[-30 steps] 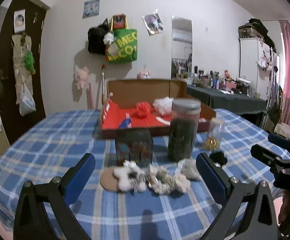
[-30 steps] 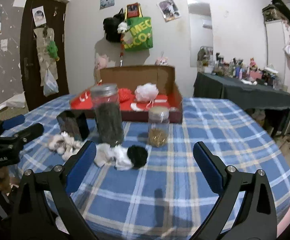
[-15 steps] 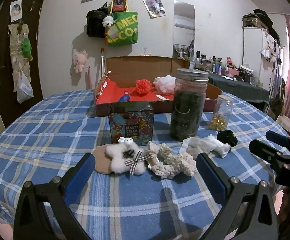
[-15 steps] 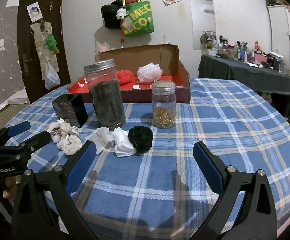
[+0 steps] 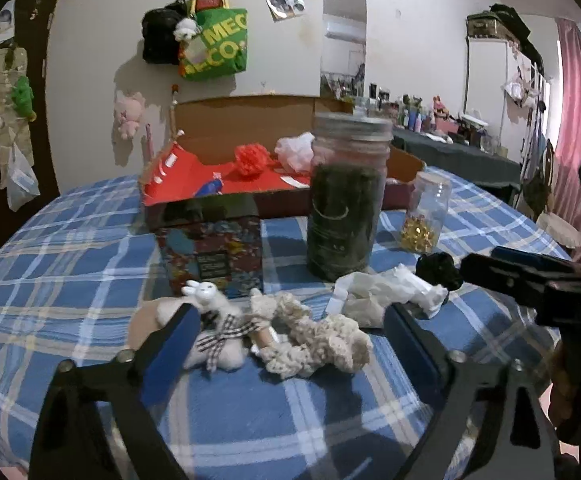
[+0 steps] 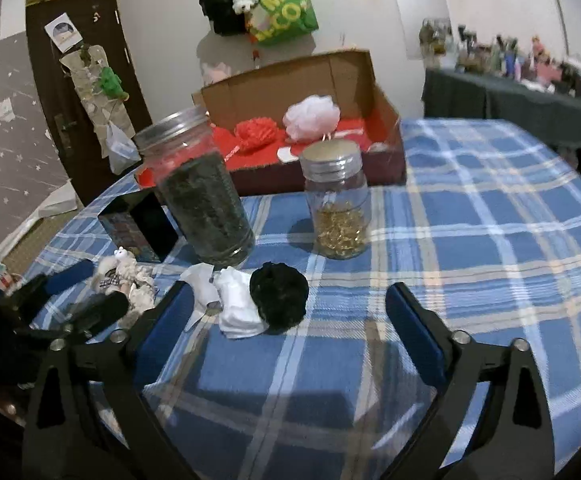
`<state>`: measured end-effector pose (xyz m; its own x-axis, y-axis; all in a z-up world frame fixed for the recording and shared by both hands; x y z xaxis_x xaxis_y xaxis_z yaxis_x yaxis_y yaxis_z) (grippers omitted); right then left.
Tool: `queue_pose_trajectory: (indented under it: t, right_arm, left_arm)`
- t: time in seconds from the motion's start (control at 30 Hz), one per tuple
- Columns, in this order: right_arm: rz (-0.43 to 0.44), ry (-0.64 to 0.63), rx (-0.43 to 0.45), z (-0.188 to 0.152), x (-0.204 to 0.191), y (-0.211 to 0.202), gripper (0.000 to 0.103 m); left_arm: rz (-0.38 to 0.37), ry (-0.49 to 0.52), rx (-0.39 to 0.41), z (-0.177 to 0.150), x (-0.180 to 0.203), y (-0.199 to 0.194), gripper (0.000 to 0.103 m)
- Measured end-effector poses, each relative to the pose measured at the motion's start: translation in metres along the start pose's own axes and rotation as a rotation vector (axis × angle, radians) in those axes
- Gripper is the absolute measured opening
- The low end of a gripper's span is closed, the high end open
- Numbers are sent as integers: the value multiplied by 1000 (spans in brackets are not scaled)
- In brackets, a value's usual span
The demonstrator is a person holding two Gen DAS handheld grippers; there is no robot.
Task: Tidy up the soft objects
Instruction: 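Withdraw both tools from the box toward the items on the table, then grasp the cream knotted rope toy with the left tool while the right tool grasps the black fluffy ball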
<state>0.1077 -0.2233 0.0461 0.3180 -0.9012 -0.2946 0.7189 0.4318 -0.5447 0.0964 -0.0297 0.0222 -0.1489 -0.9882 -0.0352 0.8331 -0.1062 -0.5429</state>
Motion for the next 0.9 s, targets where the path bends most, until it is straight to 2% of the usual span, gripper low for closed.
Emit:
queue_pose_trajectory:
  t: [0.03,0.07,0.1,0.17,0.2,0.23,0.27,0.47,0.5,0.8,0.87,0.9]
  right_arm:
    - [17,15,-17,1,3,6,79]
    - [24,25,-29,1,5,11,73]
    - [28,31,-39,1,6,14,69]
    - [48,48,-77,-1,9,25,42]
    - [53,52,-90,-2,9,28,37]
    - [69,57,-108,-4,8,31,34]
    - [80,56,-109,-5,8,31,31]
    - [84,44,-61,-4,4,19,29]
    - [87,47,-56,-3,3,17,29]
    - [82,11,-6,2,-13,-3,29]
    - [89,12,-5,1,-15,-6,29]
    - [91,14,-5,1,-15,-6,29]
  left_arm:
    - [-4,7,-14,0,3,5,85]
    - [-11,14,-25,-1,5,8,82]
    - [-24,22,-39,-3,8,12,75]
    - [-17,46,-59,-5,12,20,66]
    - [-4,63,-66,-7,13,23,59]
    - [-3,71,-69,-8,14,24,51]
    - [-18,69,-70,-8,15,24,48]
    - [-31,50,-45,0,10,17,16]
    - [-29,44,-38,2,9,15,4]
    - [-55,45,-22,7,10,4,4]
    - [-56,43,-18,4,8,1,12]
    - [-64,41,-19,3,7,0,29]
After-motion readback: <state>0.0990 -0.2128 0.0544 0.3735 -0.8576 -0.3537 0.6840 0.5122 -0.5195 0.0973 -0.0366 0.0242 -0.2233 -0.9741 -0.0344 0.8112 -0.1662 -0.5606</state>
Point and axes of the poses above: each gripper's, at about its wrist camera, not at the fingertips, and y roughly the way its jaws point, x to its right, z to its top, the point moved 5 cm from there along y, roughly the way its jaws point, and after that the axes turned 6 degrees about z, right-handed, at the moved point
